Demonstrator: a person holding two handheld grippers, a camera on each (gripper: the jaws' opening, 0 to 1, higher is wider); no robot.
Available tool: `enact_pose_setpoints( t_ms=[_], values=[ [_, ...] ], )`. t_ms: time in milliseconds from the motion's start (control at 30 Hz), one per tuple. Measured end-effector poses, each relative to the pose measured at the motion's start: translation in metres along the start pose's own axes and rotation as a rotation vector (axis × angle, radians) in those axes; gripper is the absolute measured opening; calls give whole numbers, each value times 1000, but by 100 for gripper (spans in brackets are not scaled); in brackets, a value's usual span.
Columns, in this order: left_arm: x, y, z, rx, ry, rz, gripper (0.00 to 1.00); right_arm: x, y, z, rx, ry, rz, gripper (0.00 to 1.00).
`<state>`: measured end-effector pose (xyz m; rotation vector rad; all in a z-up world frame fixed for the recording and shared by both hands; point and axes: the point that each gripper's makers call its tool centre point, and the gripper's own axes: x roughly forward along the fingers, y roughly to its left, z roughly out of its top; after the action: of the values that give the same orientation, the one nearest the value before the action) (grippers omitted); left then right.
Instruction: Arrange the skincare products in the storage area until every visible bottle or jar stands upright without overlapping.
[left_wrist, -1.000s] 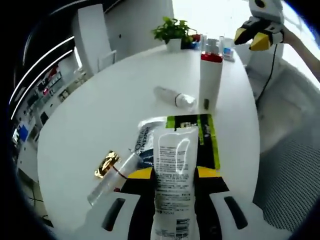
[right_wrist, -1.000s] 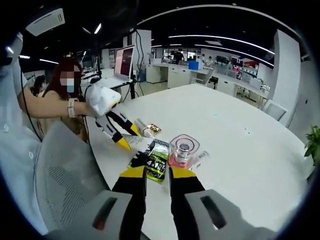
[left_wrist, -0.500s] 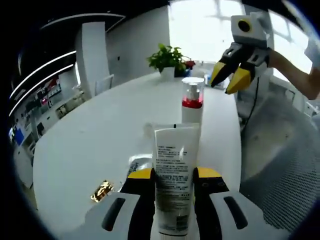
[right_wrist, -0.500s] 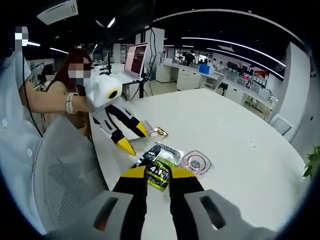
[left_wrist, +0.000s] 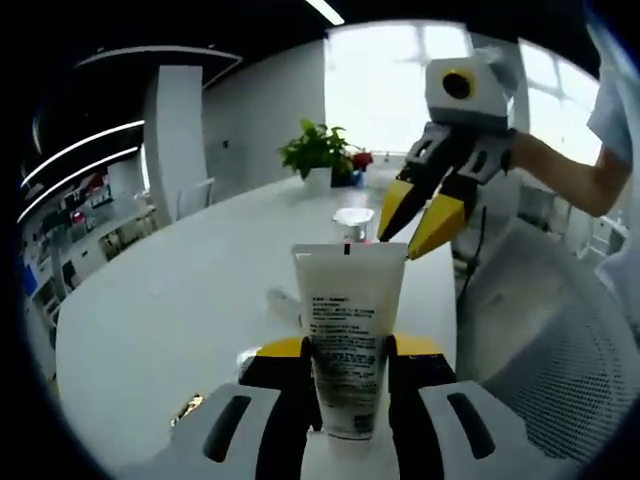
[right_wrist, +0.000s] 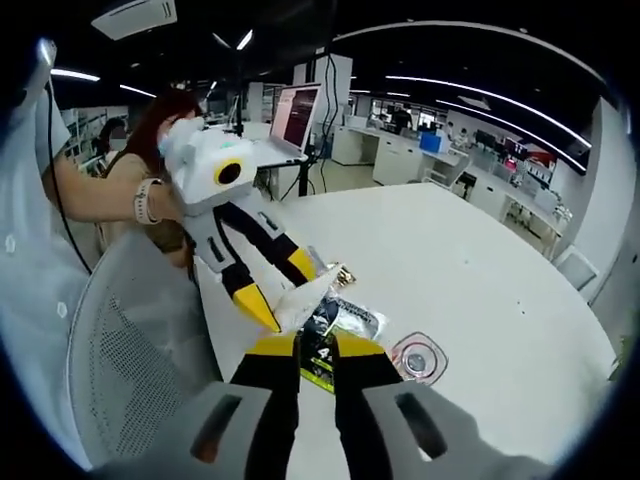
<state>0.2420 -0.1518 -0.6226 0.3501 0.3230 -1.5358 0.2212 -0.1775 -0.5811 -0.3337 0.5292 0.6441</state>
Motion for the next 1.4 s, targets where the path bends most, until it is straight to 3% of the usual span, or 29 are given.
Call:
enact_pose_setpoints(
  t_ms=[333, 467, 567, 933, 1067, 1167, 1267, 1400],
  values=[
    [1, -20, 3, 22, -37, -74, 25, 9, 10, 7, -41, 15, 39, 6],
    [1, -24, 6, 30, -49, -89, 25, 5, 22, 13, -20, -17, 100, 5],
    [4, -29, 11, 51, -58, -113, 25, 2, 25, 14, -15, -30, 107, 4],
    [21, -40, 14, 101, -28, -197, 27, -4, 13, -11, -12, 42, 61, 8],
    [22, -37, 13, 92, -57, -202, 28, -8, 5, -8, -76, 42, 15, 19],
    [21, -35, 14, 86, -63, -214, 24, -7, 5, -5, -134, 49, 51, 21],
    [21, -28, 21, 96, -97, -189, 13, -5, 4, -2, -225, 74, 69, 26],
    [21, -22, 22, 86, -97, -177, 12, -2, -4, 0, -293, 112, 54, 28]
  ],
)
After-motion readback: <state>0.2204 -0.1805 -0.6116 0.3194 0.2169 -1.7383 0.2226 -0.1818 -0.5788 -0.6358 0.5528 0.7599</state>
